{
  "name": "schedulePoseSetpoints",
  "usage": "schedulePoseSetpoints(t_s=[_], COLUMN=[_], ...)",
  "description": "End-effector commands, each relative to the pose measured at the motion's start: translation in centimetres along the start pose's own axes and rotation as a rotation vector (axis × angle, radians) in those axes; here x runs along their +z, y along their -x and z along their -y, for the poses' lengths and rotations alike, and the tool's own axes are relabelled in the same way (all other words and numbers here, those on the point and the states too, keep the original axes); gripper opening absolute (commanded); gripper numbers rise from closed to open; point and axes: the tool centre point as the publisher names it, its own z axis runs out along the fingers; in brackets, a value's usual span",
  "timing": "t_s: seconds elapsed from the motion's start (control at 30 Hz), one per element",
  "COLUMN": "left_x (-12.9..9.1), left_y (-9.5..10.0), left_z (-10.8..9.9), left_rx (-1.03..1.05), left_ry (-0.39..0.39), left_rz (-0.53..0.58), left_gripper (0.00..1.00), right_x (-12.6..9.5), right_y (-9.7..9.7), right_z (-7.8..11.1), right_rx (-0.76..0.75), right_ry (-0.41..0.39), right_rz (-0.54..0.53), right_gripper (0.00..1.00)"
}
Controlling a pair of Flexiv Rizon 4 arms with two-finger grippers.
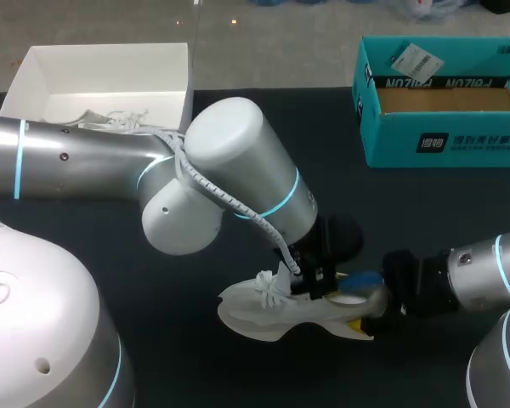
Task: Take the shoe out of the shoebox, open the shoe tongue, remove and reinsert the insole, then place the shoe into the shoebox
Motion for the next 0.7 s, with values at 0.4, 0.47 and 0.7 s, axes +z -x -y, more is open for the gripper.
schedulePoseSetpoints(t_s=[0.4,0.47,0.7], left_x=[-4.4,-5.1,-7.3], left_y=[-0.9,-0.9,-0.9], left_z=[1.4,1.7,2.2], left_rx=[-0.023,-0.028,-0.038], left_ry=[-0.183,-0.202,-0.288], left_rz=[0.013,0.028,0.055], left_gripper=[0.00,0.00,0.00], right_x=[0.2,0.2,0.2], right_y=[-0.1,-0.1,-0.1], right_z=[0.1,0.1,0.1], right_rx=[0.000,0.000,0.000], right_ry=[-0.003,-0.003,-0.003], right_rz=[0.002,0.002,0.002], right_gripper=[0.00,0.00,0.00])
